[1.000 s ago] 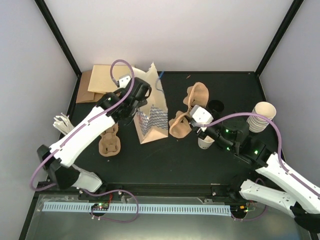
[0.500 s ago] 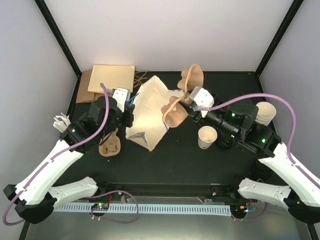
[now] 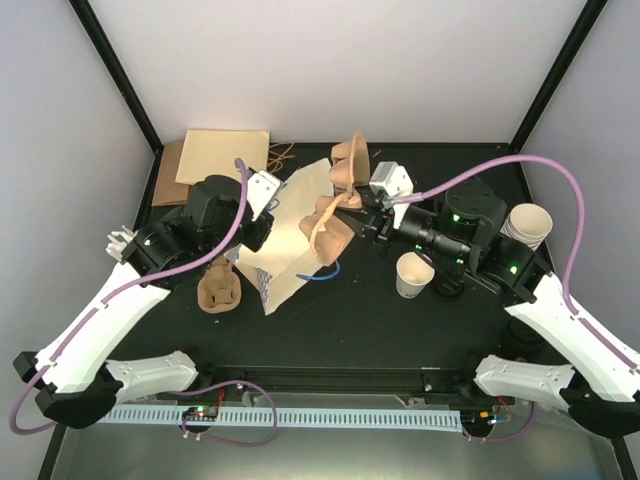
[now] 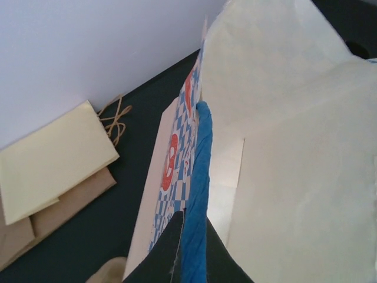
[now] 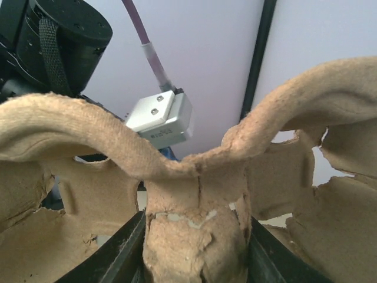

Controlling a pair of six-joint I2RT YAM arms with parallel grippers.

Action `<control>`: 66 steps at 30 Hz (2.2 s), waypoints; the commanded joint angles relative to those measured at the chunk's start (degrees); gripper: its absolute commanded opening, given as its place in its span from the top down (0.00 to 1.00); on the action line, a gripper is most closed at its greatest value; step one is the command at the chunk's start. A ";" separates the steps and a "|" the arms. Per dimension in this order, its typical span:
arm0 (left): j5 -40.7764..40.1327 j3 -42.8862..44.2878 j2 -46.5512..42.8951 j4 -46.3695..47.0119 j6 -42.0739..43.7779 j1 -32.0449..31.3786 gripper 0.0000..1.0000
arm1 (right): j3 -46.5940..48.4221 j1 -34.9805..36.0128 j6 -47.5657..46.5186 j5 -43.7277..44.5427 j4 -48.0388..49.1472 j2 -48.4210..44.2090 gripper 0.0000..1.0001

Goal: Pack the takeout coffee

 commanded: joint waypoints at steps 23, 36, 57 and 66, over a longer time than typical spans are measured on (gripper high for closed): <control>5.30 0.11 -4.86 2.59 9.21 -3.33 0.98 | -5.86 -0.18 27.55 -24.09 5.42 6.45 0.61; 6.26 -1.76 -5.37 4.51 8.60 -4.38 0.98 | -8.26 -0.20 23.74 -10.73 -3.40 8.32 0.64; 7.57 3.06 1.50 0.88 3.63 -6.52 0.98 | -12.04 9.96 9.72 27.99 -3.64 9.97 0.61; 6.34 5.99 3.29 0.17 -1.10 -6.44 0.98 | -13.61 12.70 8.30 30.22 -3.84 10.77 0.61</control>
